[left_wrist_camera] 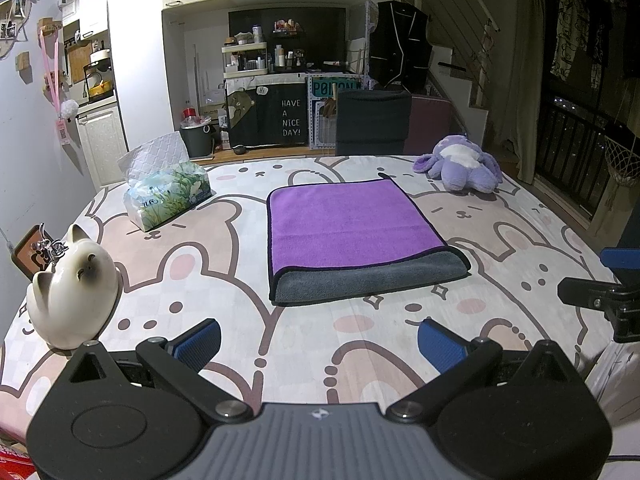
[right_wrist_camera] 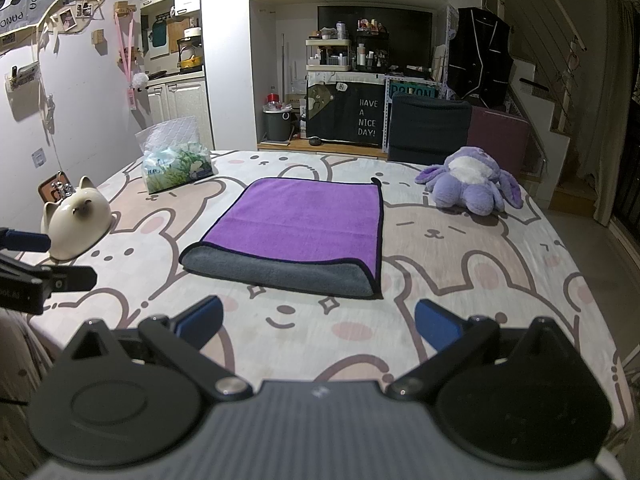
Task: Fold towel
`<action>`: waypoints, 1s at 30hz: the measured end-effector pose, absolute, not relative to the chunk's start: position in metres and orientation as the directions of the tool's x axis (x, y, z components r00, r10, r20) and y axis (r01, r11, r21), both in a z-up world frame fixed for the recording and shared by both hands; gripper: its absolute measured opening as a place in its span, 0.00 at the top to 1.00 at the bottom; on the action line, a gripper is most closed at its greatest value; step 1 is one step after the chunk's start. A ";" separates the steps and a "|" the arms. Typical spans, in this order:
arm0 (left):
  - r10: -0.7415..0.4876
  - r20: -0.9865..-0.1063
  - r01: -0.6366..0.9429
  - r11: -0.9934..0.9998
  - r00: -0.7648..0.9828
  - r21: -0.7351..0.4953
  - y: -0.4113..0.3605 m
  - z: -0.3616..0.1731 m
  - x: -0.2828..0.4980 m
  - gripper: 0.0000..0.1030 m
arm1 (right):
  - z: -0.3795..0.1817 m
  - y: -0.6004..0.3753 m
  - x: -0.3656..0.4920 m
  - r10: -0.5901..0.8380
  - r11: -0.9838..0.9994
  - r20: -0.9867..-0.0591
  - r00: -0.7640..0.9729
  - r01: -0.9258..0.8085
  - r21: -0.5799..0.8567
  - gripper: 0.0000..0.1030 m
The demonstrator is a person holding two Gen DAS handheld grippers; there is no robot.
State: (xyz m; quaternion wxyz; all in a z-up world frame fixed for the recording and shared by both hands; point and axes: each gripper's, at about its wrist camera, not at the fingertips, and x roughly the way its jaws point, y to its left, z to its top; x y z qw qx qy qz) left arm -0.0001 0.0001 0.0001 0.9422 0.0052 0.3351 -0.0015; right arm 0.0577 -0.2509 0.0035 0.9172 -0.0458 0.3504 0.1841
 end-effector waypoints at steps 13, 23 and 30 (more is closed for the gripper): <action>0.001 -0.632 0.006 1.000 0.775 0.009 0.000 0.000 0.000 0.00 | 0.003 -0.251 0.058 0.306 0.928 -0.660 0.686 -0.370 0.046 0.00; 0.001 -0.632 0.006 1.000 0.775 0.010 0.000 0.000 0.000 0.00 | 0.003 -0.252 0.058 0.307 0.928 -0.660 0.685 -0.370 0.047 0.00; 0.005 -0.634 0.003 1.000 0.774 0.012 0.000 -0.006 -0.001 0.00 | 0.003 -0.250 0.057 0.302 0.930 -0.658 0.690 -0.364 0.046 0.00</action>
